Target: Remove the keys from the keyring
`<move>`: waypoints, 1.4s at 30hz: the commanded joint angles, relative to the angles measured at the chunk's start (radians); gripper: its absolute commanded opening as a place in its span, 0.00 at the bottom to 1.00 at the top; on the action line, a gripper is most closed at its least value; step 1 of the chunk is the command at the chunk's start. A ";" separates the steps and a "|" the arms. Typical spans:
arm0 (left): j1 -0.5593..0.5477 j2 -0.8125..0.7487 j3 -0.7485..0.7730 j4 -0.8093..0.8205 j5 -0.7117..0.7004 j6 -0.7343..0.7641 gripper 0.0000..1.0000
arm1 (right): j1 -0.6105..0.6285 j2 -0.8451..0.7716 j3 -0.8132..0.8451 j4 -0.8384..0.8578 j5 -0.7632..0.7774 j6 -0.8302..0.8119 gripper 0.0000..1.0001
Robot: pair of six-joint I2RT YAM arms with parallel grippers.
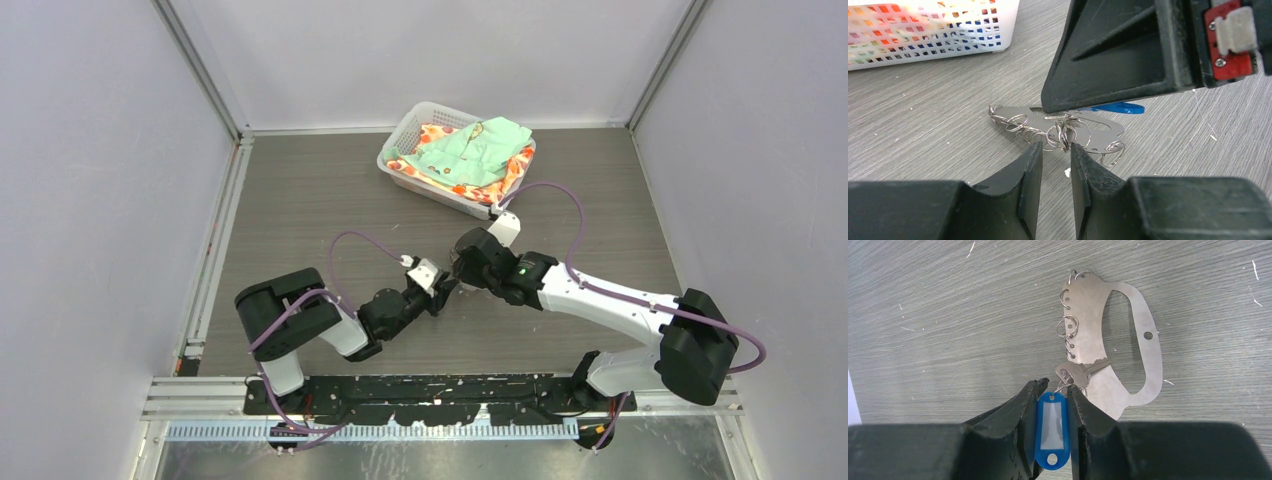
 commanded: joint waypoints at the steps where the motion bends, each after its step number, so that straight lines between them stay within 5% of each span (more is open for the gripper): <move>1: 0.010 -0.030 0.021 0.073 0.021 -0.001 0.29 | 0.003 -0.003 0.024 0.047 0.022 0.013 0.01; 20: 0.026 0.021 0.059 0.073 0.047 -0.022 0.24 | 0.003 -0.002 0.026 0.052 0.021 0.007 0.01; 29: 0.026 0.031 0.033 0.073 0.038 -0.023 0.29 | 0.003 0.000 0.034 0.052 0.024 -0.001 0.01; 39: 0.026 0.032 0.036 0.073 0.059 -0.011 0.01 | 0.003 -0.008 0.029 0.048 0.046 -0.005 0.01; 42: 0.026 0.027 0.027 0.072 0.079 0.002 0.01 | -0.003 -0.015 0.029 0.038 0.071 -0.020 0.01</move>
